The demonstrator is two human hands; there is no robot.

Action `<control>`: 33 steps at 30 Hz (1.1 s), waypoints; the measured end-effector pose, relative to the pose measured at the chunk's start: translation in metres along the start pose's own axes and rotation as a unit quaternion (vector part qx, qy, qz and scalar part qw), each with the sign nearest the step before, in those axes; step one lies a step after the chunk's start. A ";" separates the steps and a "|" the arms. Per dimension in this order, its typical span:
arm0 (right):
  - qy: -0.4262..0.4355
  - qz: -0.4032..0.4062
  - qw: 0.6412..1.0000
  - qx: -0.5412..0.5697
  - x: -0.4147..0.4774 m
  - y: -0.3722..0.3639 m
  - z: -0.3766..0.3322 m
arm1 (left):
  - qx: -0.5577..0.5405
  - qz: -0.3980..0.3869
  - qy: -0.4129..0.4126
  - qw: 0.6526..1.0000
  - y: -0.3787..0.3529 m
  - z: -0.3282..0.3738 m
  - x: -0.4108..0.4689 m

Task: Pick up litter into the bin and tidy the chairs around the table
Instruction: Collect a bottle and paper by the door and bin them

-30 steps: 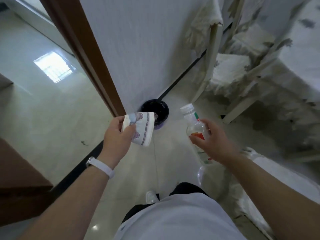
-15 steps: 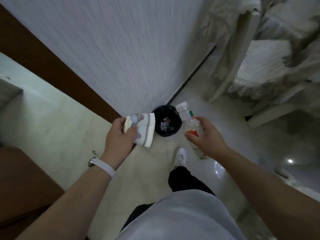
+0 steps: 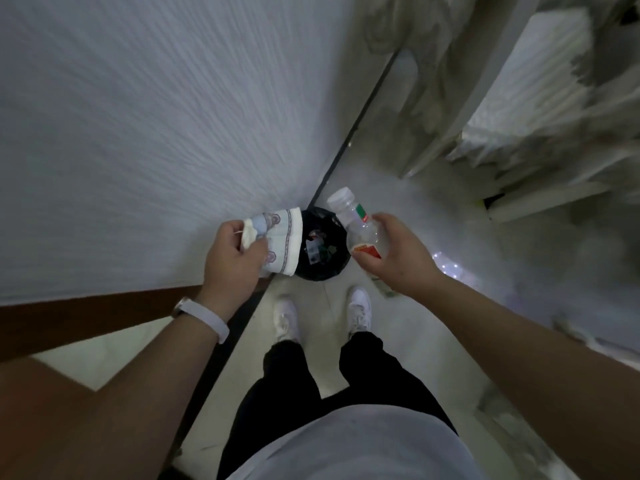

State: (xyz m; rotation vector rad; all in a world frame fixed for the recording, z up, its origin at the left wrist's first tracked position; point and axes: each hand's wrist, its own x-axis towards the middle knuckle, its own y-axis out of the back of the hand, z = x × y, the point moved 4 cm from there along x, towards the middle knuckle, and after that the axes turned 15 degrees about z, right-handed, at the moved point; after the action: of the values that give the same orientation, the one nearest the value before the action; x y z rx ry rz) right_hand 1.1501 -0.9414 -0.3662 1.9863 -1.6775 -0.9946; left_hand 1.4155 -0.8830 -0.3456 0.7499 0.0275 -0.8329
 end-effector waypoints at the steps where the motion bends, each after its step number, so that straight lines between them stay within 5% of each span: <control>1: -0.007 0.005 1.000 -0.003 0.005 -0.007 0.005 | 0.010 -0.009 -0.002 1.000 -0.010 -0.006 0.011; 18: -0.160 0.042 0.986 0.032 0.089 -0.226 0.144 | 0.131 -0.106 0.037 0.985 -0.203 -0.213 0.153; 33: -0.144 0.046 0.987 0.060 0.182 -0.415 0.264 | 0.121 -0.091 0.027 0.988 -0.339 -0.364 0.238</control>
State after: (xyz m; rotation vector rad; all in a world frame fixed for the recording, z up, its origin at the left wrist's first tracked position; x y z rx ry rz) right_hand 1.2668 -0.9752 -0.8766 1.8885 -2.0051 -1.2198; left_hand 1.4433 -0.9648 -0.8899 1.0090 0.0450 -1.0009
